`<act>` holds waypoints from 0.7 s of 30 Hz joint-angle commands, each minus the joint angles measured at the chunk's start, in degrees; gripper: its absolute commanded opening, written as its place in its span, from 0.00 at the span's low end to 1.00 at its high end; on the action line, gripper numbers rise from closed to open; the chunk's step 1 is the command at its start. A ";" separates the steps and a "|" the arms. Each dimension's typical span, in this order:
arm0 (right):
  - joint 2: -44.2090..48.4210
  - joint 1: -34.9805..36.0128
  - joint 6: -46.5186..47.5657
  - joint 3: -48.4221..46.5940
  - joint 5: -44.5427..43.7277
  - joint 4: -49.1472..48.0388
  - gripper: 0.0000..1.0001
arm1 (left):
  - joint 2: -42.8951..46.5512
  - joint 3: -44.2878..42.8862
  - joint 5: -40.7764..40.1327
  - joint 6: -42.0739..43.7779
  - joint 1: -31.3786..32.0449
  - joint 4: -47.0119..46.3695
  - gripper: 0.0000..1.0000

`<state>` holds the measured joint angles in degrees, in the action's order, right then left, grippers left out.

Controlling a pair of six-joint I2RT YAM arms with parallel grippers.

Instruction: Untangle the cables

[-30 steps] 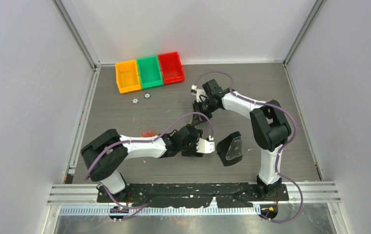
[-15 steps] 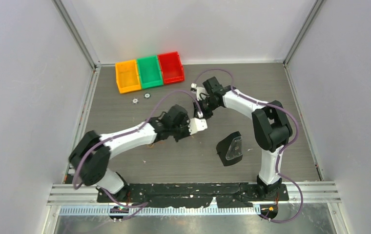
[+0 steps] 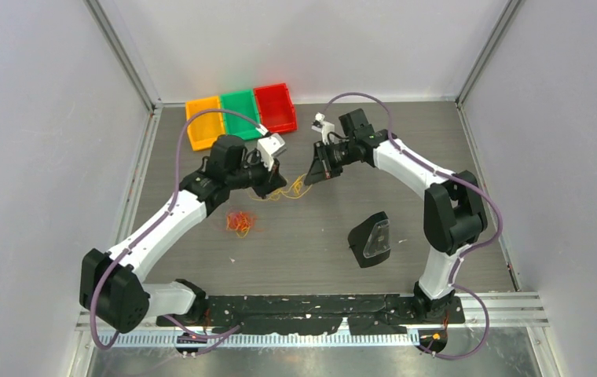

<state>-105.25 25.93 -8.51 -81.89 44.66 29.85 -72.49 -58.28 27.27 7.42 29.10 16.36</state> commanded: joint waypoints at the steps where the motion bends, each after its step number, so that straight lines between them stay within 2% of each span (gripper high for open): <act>1: 6.32 0.09 -5.59 0.41 7.00 -8.58 0.10 | 0.20 -2.21 7.62 -6.83 -2.60 -1.71 0.00; 2: 6.52 0.04 -5.76 0.30 6.40 -8.71 0.15 | 0.23 -2.78 8.01 -7.04 -3.51 -1.73 0.00; 3: 6.81 -0.10 -5.48 0.14 5.83 -8.21 0.29 | 0.38 -3.47 8.10 -8.71 -4.66 -1.76 0.00; 4: 6.81 -0.27 -4.70 -0.12 4.54 -7.78 0.35 | 0.61 -4.22 8.03 -9.20 -5.92 -1.79 0.00; 5: 6.86 -0.71 -4.33 -0.20 3.93 -6.93 0.48 | 0.70 -5.25 7.73 -9.78 -7.14 -1.61 0.00; 7: 6.59 -1.59 -3.64 -0.72 2.05 -5.51 0.67 | 0.17 -7.81 7.04 -10.88 -10.09 -0.42 0.00; 12: 6.41 -4.48 -4.59 -3.14 1.60 -4.67 0.80 | -3.21 -14.80 4.66 -12.07 -18.31 1.35 0.00; 18: 8.98 -6.00 -4.89 -3.78 2.01 -4.35 0.86 | -11.60 -24.78 0.23 -12.71 -27.87 -0.20 0.00; 21: 9.69 -6.15 -4.55 -2.79 1.93 -3.86 0.89 | -19.46 -33.80 -0.01 -14.32 -32.53 0.58 0.00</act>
<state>-99.55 19.57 -12.93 -83.40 46.37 25.80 -84.60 -82.76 29.28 -4.45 1.56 17.89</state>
